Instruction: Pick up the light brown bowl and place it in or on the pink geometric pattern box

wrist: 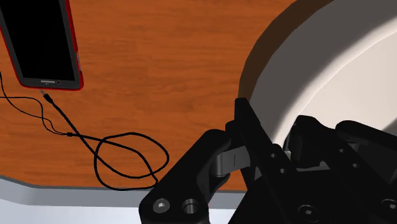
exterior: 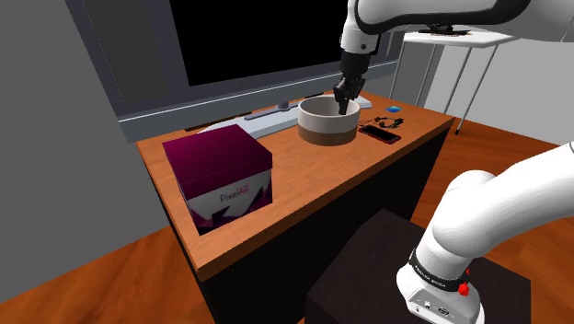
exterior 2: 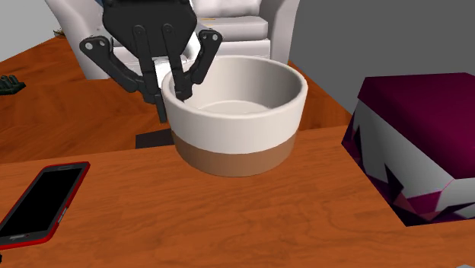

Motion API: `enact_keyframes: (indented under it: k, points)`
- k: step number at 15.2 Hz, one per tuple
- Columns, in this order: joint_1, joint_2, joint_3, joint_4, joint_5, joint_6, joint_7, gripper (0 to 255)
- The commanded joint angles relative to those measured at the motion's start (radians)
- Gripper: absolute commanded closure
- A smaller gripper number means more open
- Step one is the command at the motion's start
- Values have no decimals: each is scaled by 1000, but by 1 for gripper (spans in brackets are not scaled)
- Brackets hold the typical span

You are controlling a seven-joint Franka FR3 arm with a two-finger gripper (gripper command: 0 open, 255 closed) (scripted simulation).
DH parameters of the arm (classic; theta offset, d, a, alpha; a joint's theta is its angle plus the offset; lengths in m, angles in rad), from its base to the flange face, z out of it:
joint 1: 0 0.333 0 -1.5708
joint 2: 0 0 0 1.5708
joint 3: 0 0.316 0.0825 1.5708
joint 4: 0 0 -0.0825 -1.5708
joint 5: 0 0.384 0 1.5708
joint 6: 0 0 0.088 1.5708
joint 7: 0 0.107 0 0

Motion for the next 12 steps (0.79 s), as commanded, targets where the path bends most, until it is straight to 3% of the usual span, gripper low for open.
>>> enact_keyframes:
  k: [1,12]
  points:
    - [1,5,2,31,2,-26,1,255]
    - [5,56,5,222,8,-166,-3,255]
